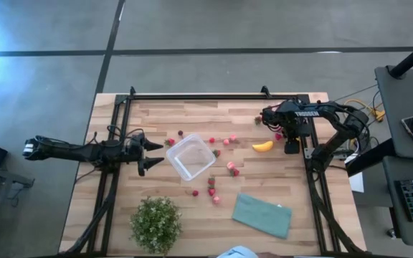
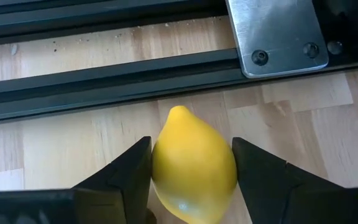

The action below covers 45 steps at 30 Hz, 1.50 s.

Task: Pick and placing Produce into tupperware
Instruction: Put the yellow lemon into the transparent bin

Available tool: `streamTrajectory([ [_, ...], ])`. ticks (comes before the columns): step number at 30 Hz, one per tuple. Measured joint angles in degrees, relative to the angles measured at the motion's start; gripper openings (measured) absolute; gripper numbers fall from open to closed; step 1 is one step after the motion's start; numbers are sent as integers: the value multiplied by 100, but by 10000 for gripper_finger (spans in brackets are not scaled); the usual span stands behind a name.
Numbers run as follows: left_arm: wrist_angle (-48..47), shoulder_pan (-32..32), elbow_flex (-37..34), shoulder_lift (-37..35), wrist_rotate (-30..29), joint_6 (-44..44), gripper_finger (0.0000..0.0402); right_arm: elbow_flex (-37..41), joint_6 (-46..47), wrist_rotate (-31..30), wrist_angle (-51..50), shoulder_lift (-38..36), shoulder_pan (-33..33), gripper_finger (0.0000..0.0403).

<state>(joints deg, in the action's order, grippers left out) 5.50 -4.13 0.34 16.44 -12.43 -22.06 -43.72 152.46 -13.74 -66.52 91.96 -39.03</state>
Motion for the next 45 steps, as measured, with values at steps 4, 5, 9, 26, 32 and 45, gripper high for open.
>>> streamTrajectory([
  [4,0,-2,0,-3,-2,-2,293,-17,-349,-20,30,-5,0,191],
  [5,2,-2,0,-7,0,-1,293,-39,-484,-41,56,-5,1,191],
  [9,0,-2,0,-2,0,-2,293,-135,-1065,-119,167,-5,13,188],
  [26,2,0,0,-2,0,-2,293,-974,-1728,-146,11,-160,475,187],
  [32,1,-2,0,-3,-2,-1,293,-1254,-2403,-421,-107,-514,594,187],
  [45,0,-2,0,-2,0,-2,293,-1360,-4636,-371,917,-1512,1179,187],
])
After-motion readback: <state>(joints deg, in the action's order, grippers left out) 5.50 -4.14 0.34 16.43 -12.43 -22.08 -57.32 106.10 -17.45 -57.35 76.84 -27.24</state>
